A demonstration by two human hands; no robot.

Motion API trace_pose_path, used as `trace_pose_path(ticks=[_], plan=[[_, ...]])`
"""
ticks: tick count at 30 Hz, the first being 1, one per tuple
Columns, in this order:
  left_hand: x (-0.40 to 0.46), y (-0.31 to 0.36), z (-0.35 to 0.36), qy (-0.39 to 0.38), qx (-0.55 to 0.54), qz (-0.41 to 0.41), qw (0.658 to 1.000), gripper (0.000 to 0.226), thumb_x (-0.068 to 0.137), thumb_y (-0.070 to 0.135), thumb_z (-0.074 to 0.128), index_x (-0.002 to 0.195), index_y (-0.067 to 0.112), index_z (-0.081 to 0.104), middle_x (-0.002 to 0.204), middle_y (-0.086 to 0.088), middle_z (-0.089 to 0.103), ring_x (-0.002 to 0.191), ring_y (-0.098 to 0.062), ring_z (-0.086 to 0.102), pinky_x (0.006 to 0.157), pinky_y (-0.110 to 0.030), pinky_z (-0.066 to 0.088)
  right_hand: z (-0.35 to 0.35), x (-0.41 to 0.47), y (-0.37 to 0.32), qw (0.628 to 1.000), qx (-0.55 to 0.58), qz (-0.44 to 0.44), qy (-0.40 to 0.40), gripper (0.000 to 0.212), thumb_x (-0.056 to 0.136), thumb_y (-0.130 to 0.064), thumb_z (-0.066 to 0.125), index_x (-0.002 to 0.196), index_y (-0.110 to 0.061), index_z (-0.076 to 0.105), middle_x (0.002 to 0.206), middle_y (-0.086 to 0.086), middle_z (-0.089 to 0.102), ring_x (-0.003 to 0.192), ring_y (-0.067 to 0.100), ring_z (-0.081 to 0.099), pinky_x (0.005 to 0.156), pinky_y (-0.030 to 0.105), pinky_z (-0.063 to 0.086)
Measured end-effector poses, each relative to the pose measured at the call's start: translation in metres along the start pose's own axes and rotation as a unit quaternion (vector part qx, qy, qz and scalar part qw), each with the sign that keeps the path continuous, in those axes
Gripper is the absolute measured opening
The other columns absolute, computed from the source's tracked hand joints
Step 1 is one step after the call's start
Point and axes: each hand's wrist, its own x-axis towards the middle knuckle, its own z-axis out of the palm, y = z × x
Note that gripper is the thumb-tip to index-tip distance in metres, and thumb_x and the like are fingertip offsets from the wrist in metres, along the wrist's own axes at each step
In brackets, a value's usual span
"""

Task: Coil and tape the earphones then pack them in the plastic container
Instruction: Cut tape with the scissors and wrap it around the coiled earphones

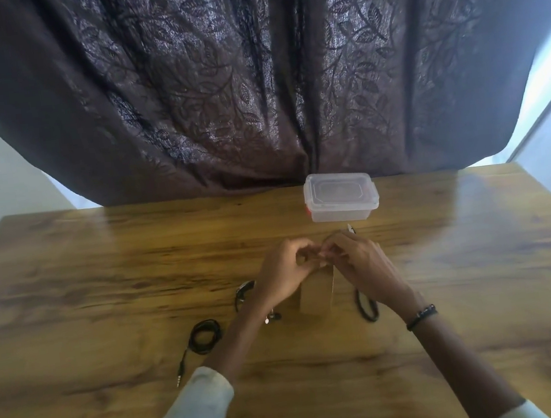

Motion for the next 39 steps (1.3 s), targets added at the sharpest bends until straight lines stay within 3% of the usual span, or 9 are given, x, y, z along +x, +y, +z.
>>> trace_pose_path(ticks=[6, 12, 14, 16, 21, 29, 32, 36, 39], plan=[[0.008, 0.002, -0.010, 0.001, 0.082, 0.027, 0.996, 0.014, 0.079, 0.032, 0.072, 0.084, 0.020, 0.074, 0.078, 0.008, 0.071, 0.070, -0.004, 0.062, 0.062, -0.022, 0.045, -0.005, 0.007, 0.006, 0.978, 0.160, 0.105, -0.083, 0.005, 0.090, -0.023, 0.063, 0.088, -0.022, 0.067, 0.085, -0.014, 0.067, 0.081, 0.000, 0.063, 0.072, 0.014, 0.048], [0.009, -0.002, -0.010, -0.008, 0.103, 0.021, 0.994, 0.013, 0.082, 0.031, 0.070, 0.085, 0.018, 0.071, 0.085, 0.008, 0.071, 0.075, -0.010, 0.065, 0.071, -0.034, 0.054, -0.020, -0.004, 0.003, 0.883, 0.397, 0.226, -0.107, 0.034, 0.097, -0.035, 0.048, 0.107, -0.010, 0.067, 0.100, -0.001, 0.072, 0.098, 0.012, 0.067, 0.084, 0.027, 0.055], [0.010, -0.004, -0.010, -0.015, 0.097, 0.017, 0.995, 0.010, 0.083, 0.030, 0.070, 0.085, 0.020, 0.070, 0.086, 0.009, 0.071, 0.076, -0.013, 0.066, 0.073, -0.038, 0.055, -0.021, -0.017, 0.012, 0.927, 0.252, 0.274, -0.044, 0.034, 0.096, -0.043, 0.048, 0.099, -0.015, 0.065, 0.095, 0.007, 0.070, 0.090, 0.025, 0.067, 0.077, 0.038, 0.057], [0.011, -0.006, -0.010, -0.021, 0.093, 0.012, 0.995, 0.009, 0.083, 0.028, 0.069, 0.087, 0.020, 0.070, 0.089, 0.008, 0.071, 0.078, -0.012, 0.066, 0.075, -0.038, 0.055, -0.013, -0.039, 0.020, 0.953, 0.023, 0.303, -0.021, 0.023, 0.096, -0.038, 0.051, 0.094, -0.015, 0.056, 0.095, 0.005, 0.062, 0.081, 0.023, 0.056, 0.067, 0.031, 0.047], [0.015, -0.006, -0.011, -0.044, 0.063, -0.017, 0.997, 0.009, 0.081, 0.025, 0.072, 0.089, 0.020, 0.070, 0.097, 0.004, 0.071, 0.094, -0.010, 0.064, 0.086, -0.037, 0.052, 0.026, -0.089, 0.043, 0.879, -0.312, 0.320, -0.167, 0.049, 0.092, -0.054, 0.041, 0.118, -0.014, 0.055, 0.108, 0.006, 0.056, 0.096, 0.022, 0.047, 0.087, 0.032, 0.039], [0.015, 0.002, -0.015, -0.097, 0.057, -0.033, 0.993, 0.011, 0.083, 0.025, 0.070, 0.092, 0.020, 0.068, 0.108, 0.004, 0.068, 0.104, -0.012, 0.060, 0.089, -0.032, 0.048, 0.025, -0.072, 0.039, 0.886, -0.240, 0.367, -0.154, 0.046, 0.090, -0.049, 0.047, 0.113, -0.009, 0.053, 0.108, 0.009, 0.059, 0.098, 0.022, 0.052, 0.090, 0.031, 0.044], [0.017, 0.005, -0.017, -0.120, 0.068, -0.031, 0.990, 0.012, 0.083, 0.027, 0.070, 0.093, 0.020, 0.068, 0.102, 0.008, 0.067, 0.093, -0.008, 0.059, 0.078, -0.028, 0.048, 0.013, -0.067, 0.039, 0.894, -0.209, 0.366, -0.152, 0.039, 0.088, -0.049, 0.054, 0.095, -0.012, 0.056, 0.093, 0.007, 0.061, 0.074, 0.016, 0.052, 0.070, 0.022, 0.049], [0.019, 0.010, -0.018, -0.134, 0.078, -0.023, 0.988, 0.012, 0.085, 0.025, 0.068, 0.095, 0.018, 0.068, 0.104, 0.005, 0.067, 0.087, -0.007, 0.058, 0.066, -0.020, 0.041, -0.016, -0.060, 0.056, 0.900, -0.096, 0.384, -0.183, 0.035, 0.087, -0.045, 0.061, 0.084, -0.012, 0.051, 0.071, -0.003, 0.051, 0.054, 0.005, 0.046, 0.039, 0.012, 0.034], [0.020, 0.011, -0.018, -0.147, 0.078, -0.019, 0.986, 0.012, 0.086, 0.024, 0.066, 0.096, 0.017, 0.067, 0.105, 0.005, 0.066, 0.085, -0.004, 0.057, 0.066, -0.019, 0.041, -0.046, -0.065, 0.075, 0.919, -0.033, 0.328, -0.217, 0.024, 0.085, -0.033, 0.067, 0.093, -0.014, 0.054, 0.081, 0.002, 0.063, 0.068, 0.017, 0.061, 0.058, 0.023, 0.052]])
